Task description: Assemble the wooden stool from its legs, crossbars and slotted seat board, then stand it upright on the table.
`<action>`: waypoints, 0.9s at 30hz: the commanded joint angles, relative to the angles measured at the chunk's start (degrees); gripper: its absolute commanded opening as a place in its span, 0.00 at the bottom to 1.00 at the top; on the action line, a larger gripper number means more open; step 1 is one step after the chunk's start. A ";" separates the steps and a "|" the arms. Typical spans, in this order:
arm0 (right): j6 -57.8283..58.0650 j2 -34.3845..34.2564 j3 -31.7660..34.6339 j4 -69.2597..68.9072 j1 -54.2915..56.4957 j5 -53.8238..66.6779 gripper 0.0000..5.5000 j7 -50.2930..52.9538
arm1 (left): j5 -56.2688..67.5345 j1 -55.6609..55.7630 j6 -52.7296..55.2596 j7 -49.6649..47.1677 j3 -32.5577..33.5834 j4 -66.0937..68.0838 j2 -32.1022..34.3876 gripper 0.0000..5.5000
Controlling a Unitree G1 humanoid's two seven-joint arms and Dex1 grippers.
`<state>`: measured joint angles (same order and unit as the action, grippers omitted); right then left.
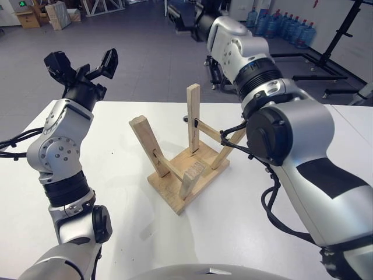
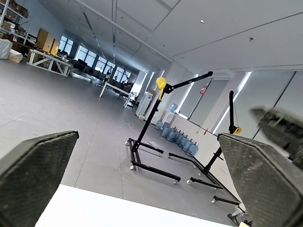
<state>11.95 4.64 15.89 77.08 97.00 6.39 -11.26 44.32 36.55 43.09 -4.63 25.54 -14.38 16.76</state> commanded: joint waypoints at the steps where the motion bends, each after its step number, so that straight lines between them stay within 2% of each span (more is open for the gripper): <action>1: 3.03 -1.44 -1.66 0.46 -2.26 -2.08 0.97 -1.11 | -1.06 -1.01 -0.72 -0.22 -0.93 0.42 -0.42 0.98; 7: 1.97 -0.56 -2.05 -0.04 -2.10 -3.32 0.97 -0.76 | -1.32 -1.33 -1.07 -0.31 -1.42 0.29 -0.49 0.98; 10: 3.64 1.51 -4.64 0.09 -2.08 -6.32 0.97 -0.27 | -1.38 -1.44 -1.04 -0.44 -1.51 0.10 -0.59 0.98; 16: 5.55 3.66 -0.73 -0.21 -1.86 -2.81 0.97 -2.09 | -1.31 -1.32 -0.79 -0.65 -1.15 -0.01 -0.30 0.98; 24: 4.87 3.90 0.10 -0.43 -0.53 -2.58 0.97 -2.41 | -1.12 -1.04 -0.51 -0.64 -1.19 -0.07 -0.11 0.98; 27: 5.00 3.35 -0.76 -0.29 -3.08 -3.48 0.97 -2.33 | -1.12 -1.29 -0.50 -0.64 -1.24 -0.10 -0.22 0.98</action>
<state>16.27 8.07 15.73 77.10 94.94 3.43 -13.57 43.39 35.89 42.29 -5.02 24.50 -14.37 16.31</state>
